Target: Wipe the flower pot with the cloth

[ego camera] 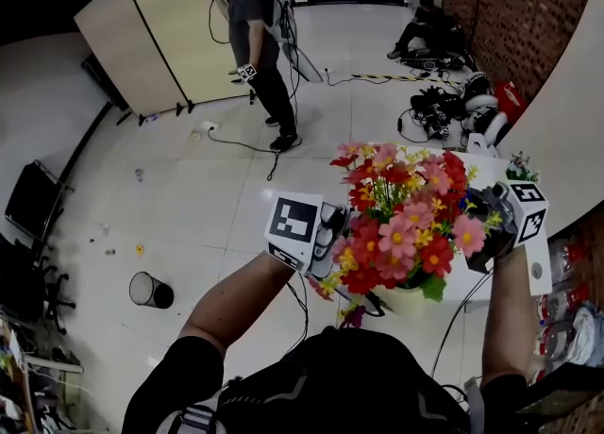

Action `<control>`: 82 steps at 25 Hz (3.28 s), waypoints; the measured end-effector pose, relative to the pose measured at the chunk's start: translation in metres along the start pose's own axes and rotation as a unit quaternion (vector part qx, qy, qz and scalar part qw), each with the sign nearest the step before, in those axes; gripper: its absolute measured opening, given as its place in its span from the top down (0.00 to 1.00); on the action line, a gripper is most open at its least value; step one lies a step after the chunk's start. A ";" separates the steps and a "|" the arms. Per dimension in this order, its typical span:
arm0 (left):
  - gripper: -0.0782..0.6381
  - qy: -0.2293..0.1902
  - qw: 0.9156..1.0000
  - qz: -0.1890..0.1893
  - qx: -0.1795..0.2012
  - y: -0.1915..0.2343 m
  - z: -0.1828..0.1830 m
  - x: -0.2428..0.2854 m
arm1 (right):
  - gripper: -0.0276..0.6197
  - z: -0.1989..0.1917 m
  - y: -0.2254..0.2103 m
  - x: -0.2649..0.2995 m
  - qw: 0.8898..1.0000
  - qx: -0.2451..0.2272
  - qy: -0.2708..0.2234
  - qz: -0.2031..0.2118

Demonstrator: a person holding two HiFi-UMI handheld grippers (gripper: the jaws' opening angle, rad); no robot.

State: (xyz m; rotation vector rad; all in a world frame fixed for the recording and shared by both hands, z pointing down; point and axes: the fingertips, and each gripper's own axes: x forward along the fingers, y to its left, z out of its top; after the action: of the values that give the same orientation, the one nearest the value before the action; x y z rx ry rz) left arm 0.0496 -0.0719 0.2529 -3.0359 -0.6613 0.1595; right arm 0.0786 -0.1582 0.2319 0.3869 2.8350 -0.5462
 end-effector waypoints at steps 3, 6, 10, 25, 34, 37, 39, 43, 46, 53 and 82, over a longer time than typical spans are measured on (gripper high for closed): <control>0.10 0.003 1.000 0.008 0.007 -0.001 0.000 -0.004 | 0.82 -0.005 0.011 0.010 0.999 0.022 0.010 0.049; 0.10 0.010 1.000 0.029 0.006 0.005 -0.004 -0.009 | 0.82 -0.007 0.026 0.007 0.997 0.029 0.006 0.078; 0.10 0.016 0.998 0.057 -0.003 0.011 -0.011 -0.019 | 0.82 -0.011 0.039 0.002 0.998 0.030 -0.002 0.063; 0.10 -0.002 0.973 0.225 -0.045 0.082 -0.015 -0.047 | 0.82 0.000 0.064 -0.005 0.991 -0.081 -0.068 -0.080; 0.10 -0.045 0.947 0.318 -0.014 0.109 0.042 -0.059 | 0.82 -0.024 0.041 -0.015 0.959 -0.129 -0.092 -0.237; 0.10 -0.059 0.947 0.315 -0.017 0.107 0.050 -0.057 | 0.82 -0.027 0.031 -0.008 0.952 -0.131 -0.091 -0.260; 0.10 -0.060 0.948 0.313 -0.017 0.107 0.051 -0.052 | 0.82 -0.025 0.026 -0.011 0.949 -0.133 -0.095 -0.269; 0.10 -0.061 0.950 0.305 -0.017 0.105 0.053 -0.037 | 0.82 -0.022 0.015 -0.015 0.946 -0.124 -0.099 -0.283; 0.10 -0.050 0.954 0.296 -0.009 0.099 0.053 -0.026 | 0.82 -0.019 0.008 -0.018 0.944 -0.112 -0.117 -0.287; 0.10 -0.051 0.964 0.260 -0.013 0.078 0.050 -0.007 | 0.82 -0.014 -0.009 -0.010 0.943 -0.093 -0.132 -0.292; 0.10 -0.071 0.951 0.301 -0.019 0.099 0.052 -0.025 | 0.82 -0.006 -0.003 -0.014 0.938 -0.079 -0.180 -0.286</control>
State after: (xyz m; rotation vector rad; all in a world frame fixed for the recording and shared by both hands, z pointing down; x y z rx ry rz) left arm 0.0624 -0.1716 0.1984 -3.1758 0.2875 0.3819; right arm 0.0898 -0.1618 0.2423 -0.5362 2.5711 -0.4239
